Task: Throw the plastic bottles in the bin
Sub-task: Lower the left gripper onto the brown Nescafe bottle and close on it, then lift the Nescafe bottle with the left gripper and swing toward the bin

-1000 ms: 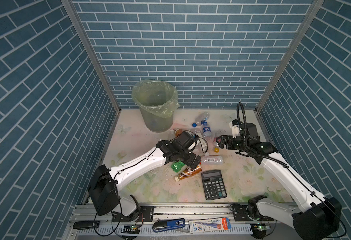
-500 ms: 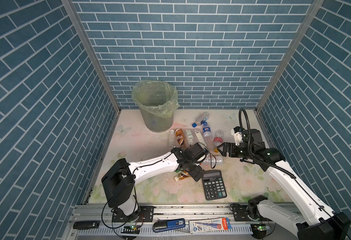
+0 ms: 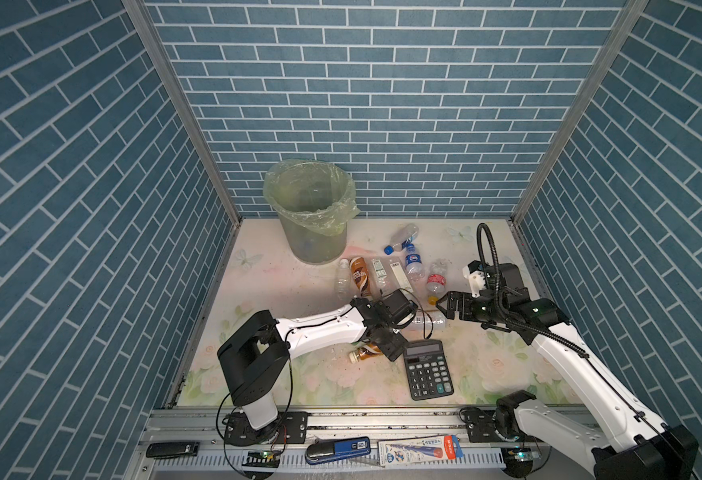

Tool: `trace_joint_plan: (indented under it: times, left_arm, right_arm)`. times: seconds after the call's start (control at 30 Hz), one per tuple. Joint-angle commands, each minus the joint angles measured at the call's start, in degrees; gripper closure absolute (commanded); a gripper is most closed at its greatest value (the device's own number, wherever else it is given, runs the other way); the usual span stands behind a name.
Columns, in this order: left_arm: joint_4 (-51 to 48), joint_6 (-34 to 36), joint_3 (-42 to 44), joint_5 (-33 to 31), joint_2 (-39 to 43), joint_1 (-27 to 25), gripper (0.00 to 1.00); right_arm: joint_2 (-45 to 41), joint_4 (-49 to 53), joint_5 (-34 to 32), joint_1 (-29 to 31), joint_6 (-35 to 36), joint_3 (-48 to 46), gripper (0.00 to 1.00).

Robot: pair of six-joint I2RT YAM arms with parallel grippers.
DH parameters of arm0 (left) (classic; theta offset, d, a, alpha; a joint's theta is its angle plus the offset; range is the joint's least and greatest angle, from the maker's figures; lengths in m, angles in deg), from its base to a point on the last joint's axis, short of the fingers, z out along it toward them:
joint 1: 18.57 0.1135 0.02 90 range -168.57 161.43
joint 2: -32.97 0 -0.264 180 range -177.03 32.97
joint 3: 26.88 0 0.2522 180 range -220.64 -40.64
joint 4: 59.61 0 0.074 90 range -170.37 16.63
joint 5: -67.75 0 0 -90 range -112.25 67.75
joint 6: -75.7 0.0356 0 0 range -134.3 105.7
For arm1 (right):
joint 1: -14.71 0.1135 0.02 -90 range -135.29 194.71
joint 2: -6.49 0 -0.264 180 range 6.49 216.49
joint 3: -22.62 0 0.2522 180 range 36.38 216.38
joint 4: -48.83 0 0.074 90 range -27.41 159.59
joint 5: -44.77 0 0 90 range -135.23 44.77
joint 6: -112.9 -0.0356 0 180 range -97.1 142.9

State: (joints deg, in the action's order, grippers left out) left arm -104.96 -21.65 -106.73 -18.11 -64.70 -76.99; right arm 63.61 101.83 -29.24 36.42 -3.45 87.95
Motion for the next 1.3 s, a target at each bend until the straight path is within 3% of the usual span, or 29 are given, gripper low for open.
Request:
trace_joint_plan:
  times: [0.0,0.77,1.27]
  left_arm:
    - [0.65,0.89,0.87,-0.98,-1.18,0.03,0.19]
    - [1.24,0.78,2.89,-0.74,-2.62,0.87,0.46]
    - [0.10,0.76,2.58,-2.77,0.69,1.09,0.51]
  right_arm:
    - [-1.38,-0.49,1.06,-0.53,-1.43,-1.70,0.01]
    - [-1.94,-1.28,1.50,-2.20,-1.03,-2.79,0.01]
    - [-2.28,-1.45,2.91,-2.64,-0.63,-2.84,0.01]
